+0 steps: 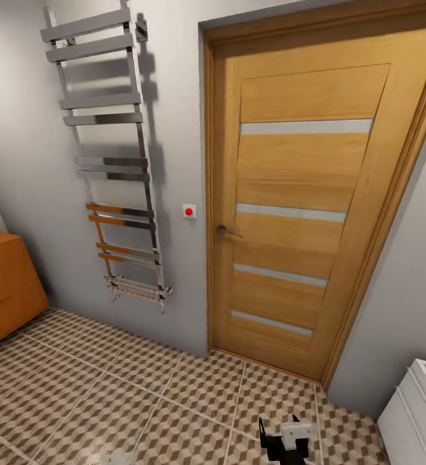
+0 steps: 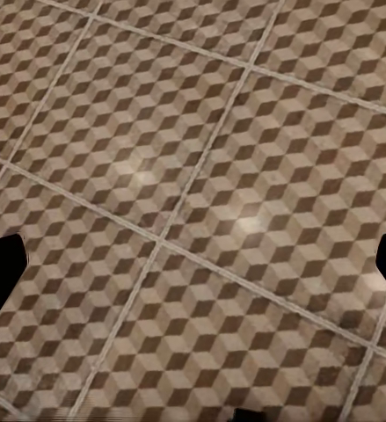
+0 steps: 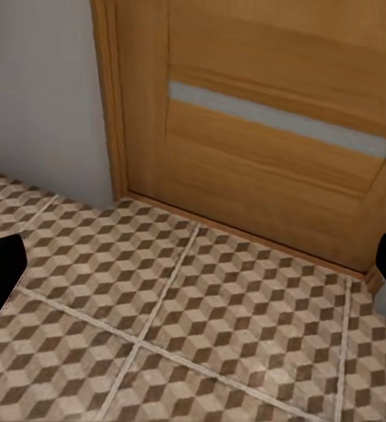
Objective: Take the four mousetraps from the cabinet in the bathroom and place them on the bathroom floor. Make sure all four end up on the same floor surface, and ensure that at least two of them are either under or directly next to the same bathroom sink.
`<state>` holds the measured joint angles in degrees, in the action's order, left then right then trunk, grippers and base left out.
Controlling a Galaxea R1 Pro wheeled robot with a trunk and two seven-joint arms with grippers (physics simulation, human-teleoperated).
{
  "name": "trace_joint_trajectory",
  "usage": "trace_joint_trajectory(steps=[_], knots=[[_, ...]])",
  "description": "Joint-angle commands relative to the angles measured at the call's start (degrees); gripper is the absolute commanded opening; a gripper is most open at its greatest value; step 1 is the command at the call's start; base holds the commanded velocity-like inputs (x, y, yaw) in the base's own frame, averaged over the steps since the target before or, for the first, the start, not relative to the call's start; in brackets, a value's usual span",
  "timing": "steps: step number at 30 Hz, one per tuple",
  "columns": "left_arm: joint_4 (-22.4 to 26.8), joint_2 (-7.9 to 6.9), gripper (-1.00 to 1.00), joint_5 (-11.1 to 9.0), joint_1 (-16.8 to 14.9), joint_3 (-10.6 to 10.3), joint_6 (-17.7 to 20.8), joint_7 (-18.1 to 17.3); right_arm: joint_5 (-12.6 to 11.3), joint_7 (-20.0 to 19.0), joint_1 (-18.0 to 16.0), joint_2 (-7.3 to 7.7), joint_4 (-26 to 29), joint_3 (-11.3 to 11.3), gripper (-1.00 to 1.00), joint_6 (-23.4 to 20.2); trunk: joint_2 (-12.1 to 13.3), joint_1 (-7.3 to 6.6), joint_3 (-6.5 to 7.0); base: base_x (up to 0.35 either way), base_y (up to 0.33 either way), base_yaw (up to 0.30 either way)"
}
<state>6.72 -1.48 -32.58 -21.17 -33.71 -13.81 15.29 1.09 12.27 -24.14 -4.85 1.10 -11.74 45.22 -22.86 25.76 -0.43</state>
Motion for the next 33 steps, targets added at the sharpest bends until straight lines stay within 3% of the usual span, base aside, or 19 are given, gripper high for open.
trace_joint_trajectory(steps=[1,33], knots=[[0.0,-0.02,1.00,-0.4,0.0,-0.5,-0.1,0.3,0.1,0.6,0.0,-0.02,0.0,-0.5,1.00,0.0,-0.1,0.02,-0.05,0.000,0.000,0.268],[0.0,-0.02,1.00,-0.4,0.0,-0.5,-0.1,0.3,0.1,0.6,0.0,-0.03,0.0,-0.5,1.00,0.0,-0.1,0.02,-0.05,0.000,0.000,0.268]])
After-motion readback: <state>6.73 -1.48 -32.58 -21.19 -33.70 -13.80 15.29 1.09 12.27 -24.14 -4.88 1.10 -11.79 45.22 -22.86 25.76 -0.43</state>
